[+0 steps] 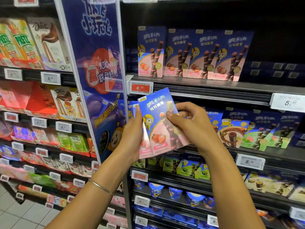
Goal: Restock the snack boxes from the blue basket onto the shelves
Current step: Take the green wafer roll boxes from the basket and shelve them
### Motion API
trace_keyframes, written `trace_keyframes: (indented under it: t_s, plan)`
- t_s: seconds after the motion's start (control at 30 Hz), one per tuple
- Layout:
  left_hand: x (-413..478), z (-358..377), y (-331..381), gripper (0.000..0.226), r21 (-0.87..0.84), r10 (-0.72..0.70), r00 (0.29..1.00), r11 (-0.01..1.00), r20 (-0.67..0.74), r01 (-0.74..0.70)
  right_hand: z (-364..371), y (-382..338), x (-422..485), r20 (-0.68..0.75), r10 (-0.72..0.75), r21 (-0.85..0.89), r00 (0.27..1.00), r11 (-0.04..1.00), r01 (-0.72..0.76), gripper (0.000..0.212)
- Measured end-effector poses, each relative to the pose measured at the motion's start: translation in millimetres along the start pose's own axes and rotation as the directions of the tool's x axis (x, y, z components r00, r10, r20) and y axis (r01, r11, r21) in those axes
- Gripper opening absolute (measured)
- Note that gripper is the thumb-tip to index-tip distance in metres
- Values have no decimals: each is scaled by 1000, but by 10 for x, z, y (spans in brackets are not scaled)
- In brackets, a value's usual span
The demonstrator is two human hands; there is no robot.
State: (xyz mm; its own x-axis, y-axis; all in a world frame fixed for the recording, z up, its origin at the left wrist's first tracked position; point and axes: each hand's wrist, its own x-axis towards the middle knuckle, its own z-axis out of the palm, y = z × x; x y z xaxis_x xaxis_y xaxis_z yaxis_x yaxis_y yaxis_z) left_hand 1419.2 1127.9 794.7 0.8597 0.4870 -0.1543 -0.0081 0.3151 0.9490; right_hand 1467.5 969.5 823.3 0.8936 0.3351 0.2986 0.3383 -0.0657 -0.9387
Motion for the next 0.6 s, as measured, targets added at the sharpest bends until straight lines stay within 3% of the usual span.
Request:
trace_keyframes:
  t_s: [0.13, 0.23, 0.47, 0.6]
  plan:
    - [-7, 47, 86, 58, 47, 57, 998, 997, 2, -57, -60, -171, 84, -9, -93, 47, 996, 995, 93, 14]
    - [-16, 70, 171, 68, 65, 83, 996, 994, 14, -84, -96, -351, 181, -69, -167, 93, 983, 980, 173, 18]
    - [-6, 29, 252, 74, 79, 54, 998, 995, 45, -57, -242, -644, 785, -301, -237, 159, 924, 942, 294, 28]
    - [-30, 19, 268, 71, 53, 49, 997, 997, 56, -52, -277, -631, 1152, -440, -257, 48, 860, 950, 309, 28]
